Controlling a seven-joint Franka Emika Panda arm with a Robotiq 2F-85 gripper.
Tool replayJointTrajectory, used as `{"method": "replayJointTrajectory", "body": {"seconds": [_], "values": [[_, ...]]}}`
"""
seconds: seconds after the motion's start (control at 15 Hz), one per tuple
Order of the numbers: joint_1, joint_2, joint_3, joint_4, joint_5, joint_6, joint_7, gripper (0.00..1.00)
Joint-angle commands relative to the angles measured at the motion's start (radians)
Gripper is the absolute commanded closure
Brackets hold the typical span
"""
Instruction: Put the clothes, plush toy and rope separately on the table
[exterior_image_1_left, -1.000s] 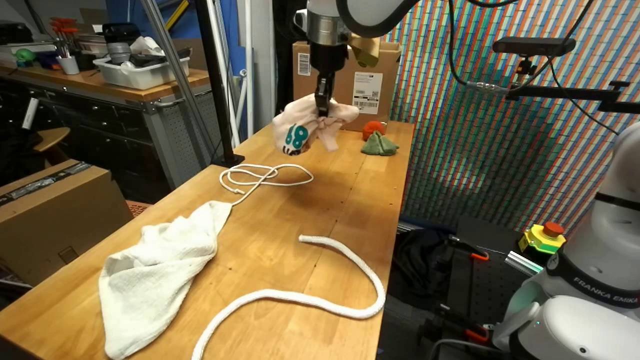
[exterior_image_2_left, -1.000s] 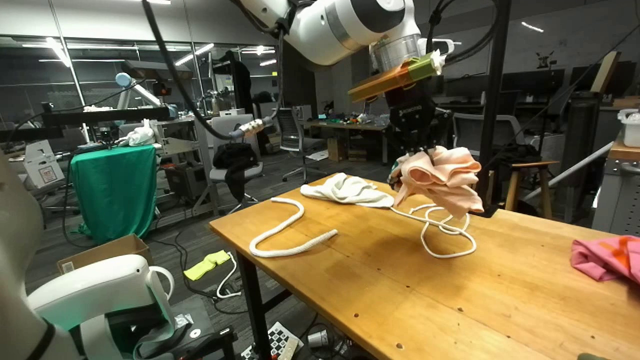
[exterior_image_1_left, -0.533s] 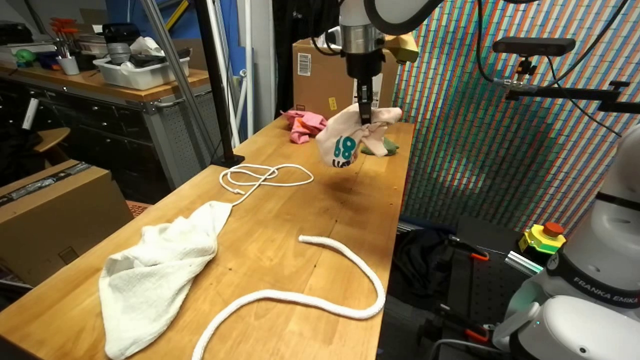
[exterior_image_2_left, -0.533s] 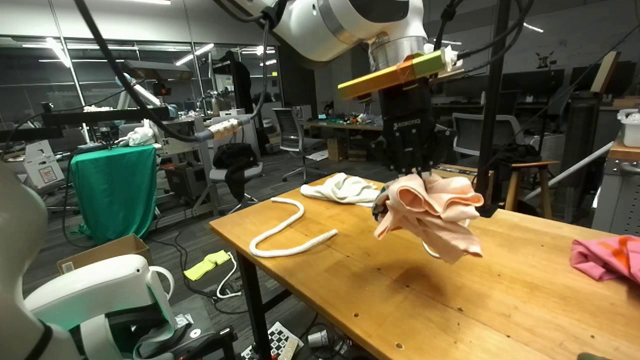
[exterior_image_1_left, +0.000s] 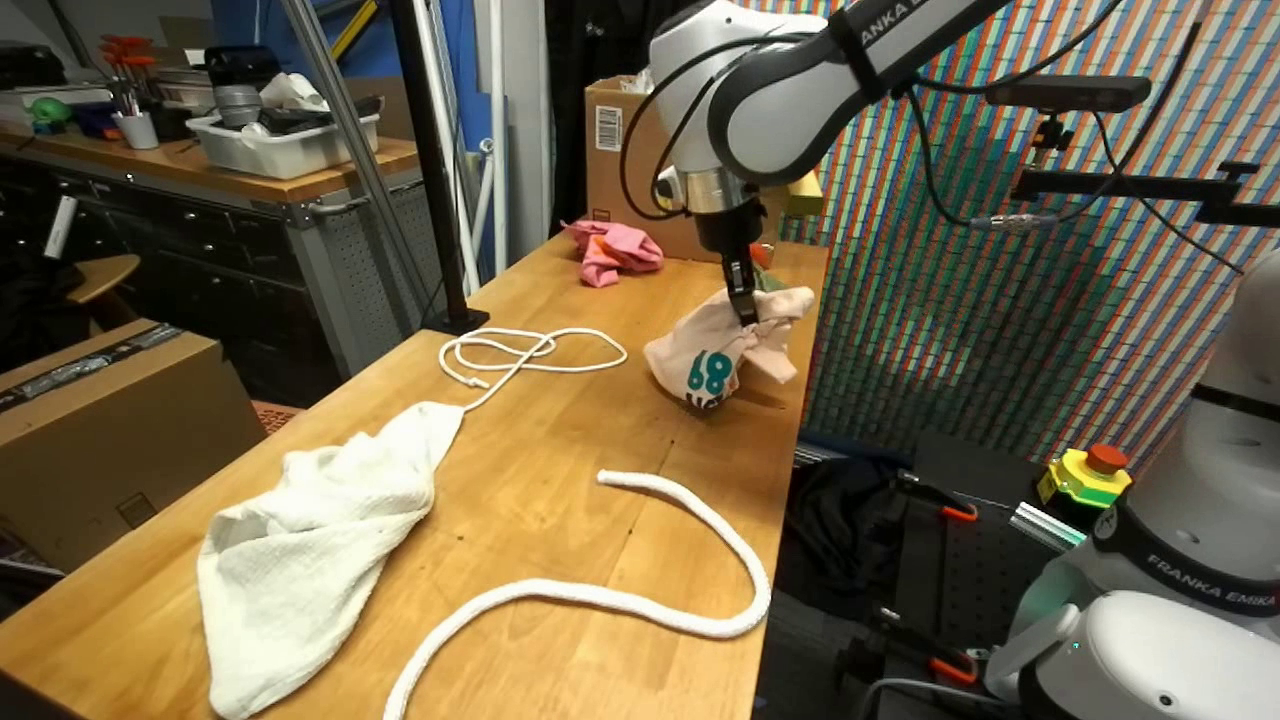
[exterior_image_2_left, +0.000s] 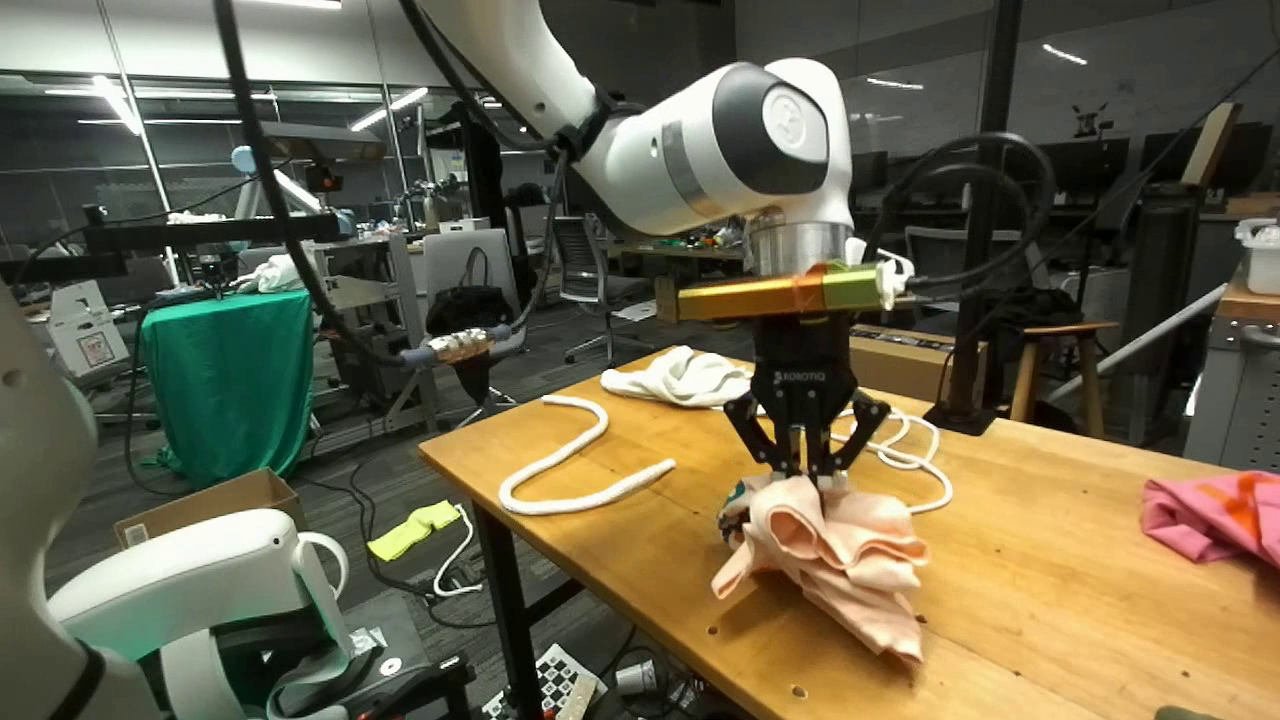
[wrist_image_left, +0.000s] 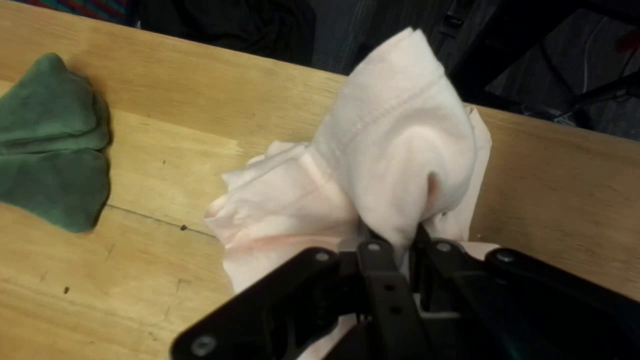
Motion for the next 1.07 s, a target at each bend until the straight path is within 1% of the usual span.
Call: {"method": "replayJointTrajectory", "body": {"seconds": [0.0,0.27,0.47,0.53,0.6,0.67,0.87,1.0], "values": [[-0.006,0.09,0.001,0.011,-0.011,0.057,0.031,0.92],[0.0,0.156,-0.004,0.019,-0.055,0.068,0.072,0.92],[0.0,0.165,-0.007,0.025,-0.065,0.051,0.093,0.91],[0.002,0.154,-0.01,0.024,-0.081,0.041,0.103,0.62],[0.004,0.144,-0.011,0.026,-0.094,0.027,0.117,0.62],[0.006,0.124,-0.013,0.025,-0.114,0.014,0.124,0.56],[0.008,0.069,-0.007,0.042,-0.15,-0.031,0.119,0.32],[0.008,0.041,0.0,0.074,-0.154,-0.059,0.099,0.18]]}}
